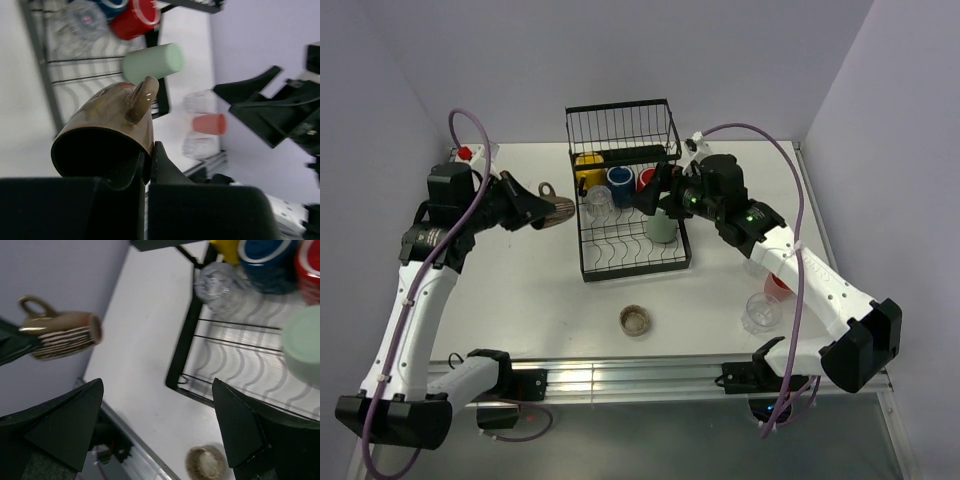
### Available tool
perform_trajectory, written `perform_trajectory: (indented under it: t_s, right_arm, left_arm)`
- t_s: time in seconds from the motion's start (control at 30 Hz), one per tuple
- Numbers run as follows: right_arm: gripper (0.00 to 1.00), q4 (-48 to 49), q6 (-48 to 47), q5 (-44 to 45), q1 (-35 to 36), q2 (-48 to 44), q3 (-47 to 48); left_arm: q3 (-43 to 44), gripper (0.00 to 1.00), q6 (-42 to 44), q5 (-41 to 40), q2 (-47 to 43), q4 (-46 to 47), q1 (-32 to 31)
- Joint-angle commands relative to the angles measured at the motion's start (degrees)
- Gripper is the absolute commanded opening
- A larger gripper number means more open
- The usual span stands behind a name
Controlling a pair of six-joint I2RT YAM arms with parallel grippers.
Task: Load the cups into the dish rack
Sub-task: Grab a cup with the left arm, then pass the cup from the left arm to the right
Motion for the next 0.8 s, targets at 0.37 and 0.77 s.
perform_trajectory:
  t_s: [0.37, 0.77]
  right_arm:
    - [0.99, 25.01, 9.40, -15.77, 3.96, 3.62, 0.22]
    - [1.00, 27.56, 10.37, -15.59, 6.33, 7.14, 2.07]
  left_arm:
    - [-18.16, 0.00, -26.45, 35.85, -1.52, 54.73, 8.80]
    - [-22.40, 0.00, -35.27, 38.05, -1.52, 68.05, 8.80]
